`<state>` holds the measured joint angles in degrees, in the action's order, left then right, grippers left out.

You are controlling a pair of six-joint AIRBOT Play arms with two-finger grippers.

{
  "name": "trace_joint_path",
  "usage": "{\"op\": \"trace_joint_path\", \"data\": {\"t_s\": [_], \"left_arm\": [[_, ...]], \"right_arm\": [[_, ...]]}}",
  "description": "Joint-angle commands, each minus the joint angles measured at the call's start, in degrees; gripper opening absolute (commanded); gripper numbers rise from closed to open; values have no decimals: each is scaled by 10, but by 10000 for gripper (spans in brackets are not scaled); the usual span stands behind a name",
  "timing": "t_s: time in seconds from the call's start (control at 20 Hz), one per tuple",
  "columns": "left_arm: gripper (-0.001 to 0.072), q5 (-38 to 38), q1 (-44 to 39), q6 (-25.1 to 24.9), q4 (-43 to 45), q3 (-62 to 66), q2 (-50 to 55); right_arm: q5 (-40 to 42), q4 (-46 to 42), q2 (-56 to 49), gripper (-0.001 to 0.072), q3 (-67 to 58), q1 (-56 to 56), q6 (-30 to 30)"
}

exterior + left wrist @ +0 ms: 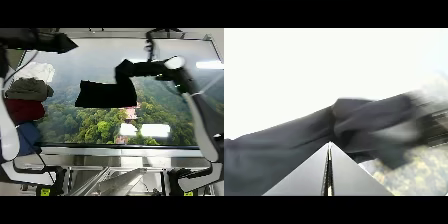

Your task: Fold the shirts.

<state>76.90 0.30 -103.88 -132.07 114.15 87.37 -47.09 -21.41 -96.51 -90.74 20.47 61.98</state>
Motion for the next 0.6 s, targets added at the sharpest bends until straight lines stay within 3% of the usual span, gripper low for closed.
{"op": "trace_joint_path", "data": {"t_s": [0.0,0.05,0.1,0.15,0.35,0.4,0.45,0.55], "left_arm": [[14,11,60,2,0,-60,-83],[14,11,61,-7,1,-86,-96],[14,13,61,-16,2,-111,-106],[14,12,61,-22,1,-138,-114],[14,11,61,-33,1,-223,-122],[14,11,61,-33,1,-236,-122],[14,11,61,-39,1,-246,-122],[14,16,61,-44,1,-256,-122]], "right_arm": [[377,94,-113,41,-3,186,-59],[463,115,-146,222,-9,226,-75],[504,113,-170,497,-15,254,-76],[501,101,-179,552,-19,263,-82],[374,-11,-122,536,-19,215,-82],[311,-50,-96,453,-18,187,-82],[242,-81,-72,425,-18,155,-70],[109,-134,-34,425,-18,83,21]]}}
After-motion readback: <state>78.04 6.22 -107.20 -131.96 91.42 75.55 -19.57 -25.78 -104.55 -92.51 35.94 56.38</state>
